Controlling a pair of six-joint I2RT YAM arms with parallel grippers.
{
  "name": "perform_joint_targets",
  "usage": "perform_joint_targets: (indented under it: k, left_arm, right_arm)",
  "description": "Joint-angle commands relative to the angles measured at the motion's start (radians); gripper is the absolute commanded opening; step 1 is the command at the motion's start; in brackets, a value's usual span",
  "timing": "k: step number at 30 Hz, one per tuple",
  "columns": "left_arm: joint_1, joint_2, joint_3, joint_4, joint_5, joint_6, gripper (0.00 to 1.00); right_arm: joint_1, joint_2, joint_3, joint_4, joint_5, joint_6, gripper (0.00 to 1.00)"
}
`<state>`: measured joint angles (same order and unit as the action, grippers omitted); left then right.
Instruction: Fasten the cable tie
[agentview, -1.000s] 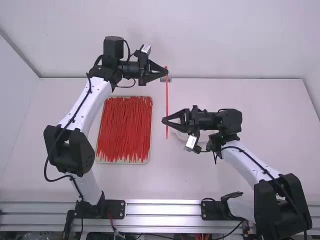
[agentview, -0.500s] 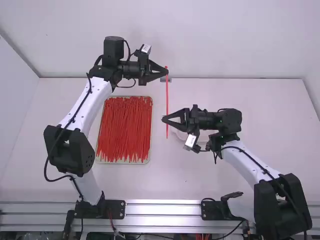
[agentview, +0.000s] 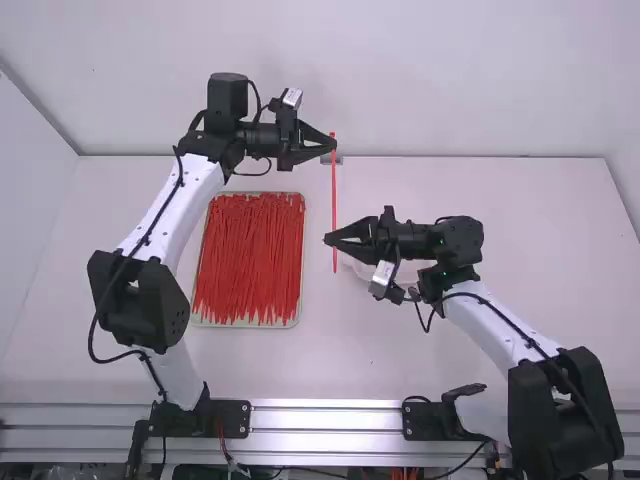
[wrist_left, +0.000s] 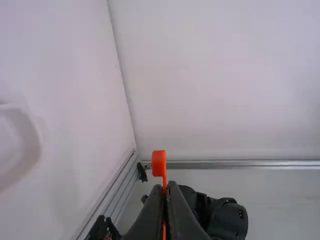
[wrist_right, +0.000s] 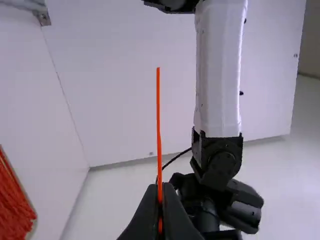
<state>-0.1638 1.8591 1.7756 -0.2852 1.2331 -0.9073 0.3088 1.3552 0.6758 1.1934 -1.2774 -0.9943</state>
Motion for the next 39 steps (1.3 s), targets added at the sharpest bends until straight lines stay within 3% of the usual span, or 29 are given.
perform_joint_targets:
  k: [1,6,10,15,19,22,27,28,31,39]
  left_arm:
    - [-0.010,0.003,0.002,-0.003,0.014,0.027,0.02]
    - [-0.009,0.003,-0.002,-0.003,0.014,0.044,0.02]
    - [-0.004,0.003,-0.003,-0.003,0.014,0.045,0.02]
    - [-0.009,0.003,-0.003,-0.003,0.014,0.045,0.02]
    - [-0.004,0.003,-0.003,-0.003,0.020,0.098,0.02]
    - [-0.010,0.003,-0.003,-0.002,0.049,0.169,0.02]
    - [-0.008,0.003,-0.003,0.064,0.058,0.342,0.02]
    - [-0.006,0.003,-0.003,0.103,0.061,0.395,0.02]
    - [-0.001,0.003,-0.003,0.175,0.060,0.501,0.02]
    - [-0.001,0.003,-0.003,0.320,0.060,0.847,0.02]
  right_arm:
    - [-0.013,-0.014,-0.003,0.001,-0.020,0.198,0.00]
    - [-0.040,-0.014,-0.003,-0.003,-0.019,0.490,0.00]
    - [-0.046,-0.014,-0.003,-0.004,0.026,0.573,0.00]
    - [-0.028,-0.014,-0.003,-0.037,0.115,0.542,0.00]
    - [-0.012,-0.014,-0.003,-0.144,0.020,0.402,0.00]
    - [-0.013,-0.014,-0.002,-0.195,0.003,0.424,0.00]
    - [-0.011,-0.014,0.018,-0.047,0.091,0.784,0.00]
    - [-0.005,-0.014,0.031,0.029,0.161,0.966,0.00]
    - [-0.007,-0.014,0.058,0.111,0.267,1.226,0.00]
    - [-0.003,-0.014,0.170,-0.021,0.314,1.702,0.00]
